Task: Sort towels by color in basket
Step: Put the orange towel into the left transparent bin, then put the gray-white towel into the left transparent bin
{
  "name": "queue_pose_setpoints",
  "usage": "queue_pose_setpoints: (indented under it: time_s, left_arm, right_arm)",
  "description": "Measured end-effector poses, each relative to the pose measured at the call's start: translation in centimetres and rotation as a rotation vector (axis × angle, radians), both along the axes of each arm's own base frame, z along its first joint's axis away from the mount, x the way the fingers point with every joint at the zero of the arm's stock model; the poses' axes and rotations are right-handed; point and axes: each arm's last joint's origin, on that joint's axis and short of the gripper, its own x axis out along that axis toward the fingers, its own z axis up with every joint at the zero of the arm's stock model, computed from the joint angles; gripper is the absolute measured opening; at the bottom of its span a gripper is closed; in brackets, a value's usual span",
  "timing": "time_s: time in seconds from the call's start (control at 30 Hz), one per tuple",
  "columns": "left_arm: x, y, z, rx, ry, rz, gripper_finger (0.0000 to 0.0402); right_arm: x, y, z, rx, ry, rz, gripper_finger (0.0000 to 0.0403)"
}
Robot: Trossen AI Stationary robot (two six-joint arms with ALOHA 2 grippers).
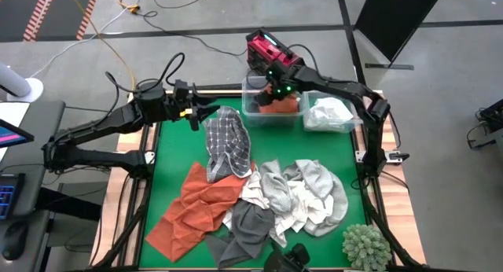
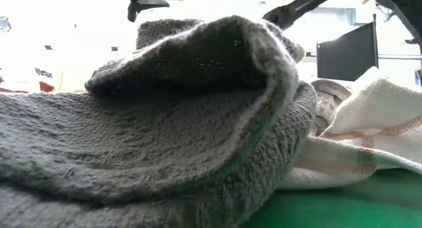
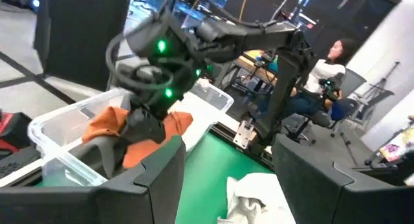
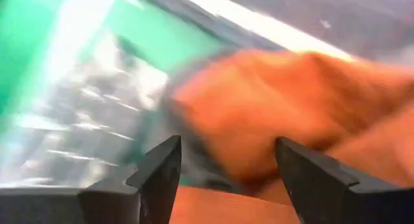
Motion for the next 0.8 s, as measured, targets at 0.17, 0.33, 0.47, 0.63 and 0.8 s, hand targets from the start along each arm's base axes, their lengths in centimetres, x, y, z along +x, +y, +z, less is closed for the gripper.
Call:
queue_pose_setpoints:
  time_s: [0.17, 0.33, 0.47, 0.63, 0.8]
  left_arm:
    - [0.0, 0.0, 0.0, -0.001, 0.0, -0.009, 0.022]
    - [0.0, -0.1, -0.1, -0.01, 0.013, -0.033, 0.022]
    - [-0.2, -0.2, -0.3, -0.02, 0.033, -0.037, 0.022]
    - [-0.3, -0.3, -0.1, -0.015, 0.022, -0.037, 0.022]
    - [-0.8, -0.4, 0.1, -0.01, 0.01, -0.038, 0.022]
  right_arm:
    - [1.1, 0.1, 3.7, -0.064, -0.099, 0.022, 0.0274]
    - [0.5, 0.6, 6.9, -0.079, -0.053, 0.065, 0.0274]
    - [-0.6, 1.6, 8.4, -0.103, 0.101, 0.117, 0.0274]
    - [-0.9, 1.5, 6.9, -0.117, 0.195, 0.204, 0.0274]
    - [0.4, 2.1, 2.9, -0.15, 0.229, 0.312, 0.0274]
